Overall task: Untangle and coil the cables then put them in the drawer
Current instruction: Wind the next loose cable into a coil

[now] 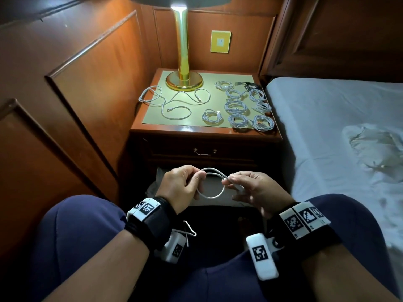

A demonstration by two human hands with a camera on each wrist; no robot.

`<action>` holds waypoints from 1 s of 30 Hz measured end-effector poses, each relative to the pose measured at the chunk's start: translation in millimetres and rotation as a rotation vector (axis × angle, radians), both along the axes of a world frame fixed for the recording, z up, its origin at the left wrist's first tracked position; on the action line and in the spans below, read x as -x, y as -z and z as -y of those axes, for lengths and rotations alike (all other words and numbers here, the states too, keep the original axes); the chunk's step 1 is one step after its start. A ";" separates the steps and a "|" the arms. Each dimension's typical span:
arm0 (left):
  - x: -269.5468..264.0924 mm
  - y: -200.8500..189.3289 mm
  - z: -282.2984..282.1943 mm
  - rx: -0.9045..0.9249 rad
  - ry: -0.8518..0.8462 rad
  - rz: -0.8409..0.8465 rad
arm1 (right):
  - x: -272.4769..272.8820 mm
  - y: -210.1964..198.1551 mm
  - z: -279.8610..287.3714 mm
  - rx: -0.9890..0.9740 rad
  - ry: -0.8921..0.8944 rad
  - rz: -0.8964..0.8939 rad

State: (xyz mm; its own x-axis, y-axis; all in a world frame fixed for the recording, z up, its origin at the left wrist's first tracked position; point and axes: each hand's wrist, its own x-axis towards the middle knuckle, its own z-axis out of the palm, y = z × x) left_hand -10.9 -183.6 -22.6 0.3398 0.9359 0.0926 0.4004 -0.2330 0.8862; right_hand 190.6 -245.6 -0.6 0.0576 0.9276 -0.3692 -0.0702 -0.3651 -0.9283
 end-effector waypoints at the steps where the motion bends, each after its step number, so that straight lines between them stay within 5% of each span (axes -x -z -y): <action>1: -0.7 -1.2 0.0 0.002 -0.009 0.007 | -1.4 0.4 0.3 -0.018 -0.017 -0.003; 11: -13.1 -3.4 12.6 0.197 0.070 0.212 | 4.9 6.3 -1.0 -0.362 -0.044 0.337; 17: -13.2 -0.3 6.6 0.204 0.029 0.325 | 2.6 8.6 -4.8 -0.343 -0.025 0.416; 22: -12.3 1.0 5.6 0.232 0.024 0.360 | 5.8 10.6 -4.7 -0.283 0.008 0.312; 30: -12.2 0.6 1.0 0.254 0.009 0.454 | 2.5 -0.6 -6.3 -0.096 0.069 -0.219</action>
State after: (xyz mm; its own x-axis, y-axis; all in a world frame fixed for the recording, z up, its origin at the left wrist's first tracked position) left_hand 1.3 -184.6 -23.2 0.3263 0.9453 0.0024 -0.0381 0.0106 0.9992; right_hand 188.0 -239.3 0.0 0.0500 0.9555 -0.2906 -0.2952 -0.2638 -0.9183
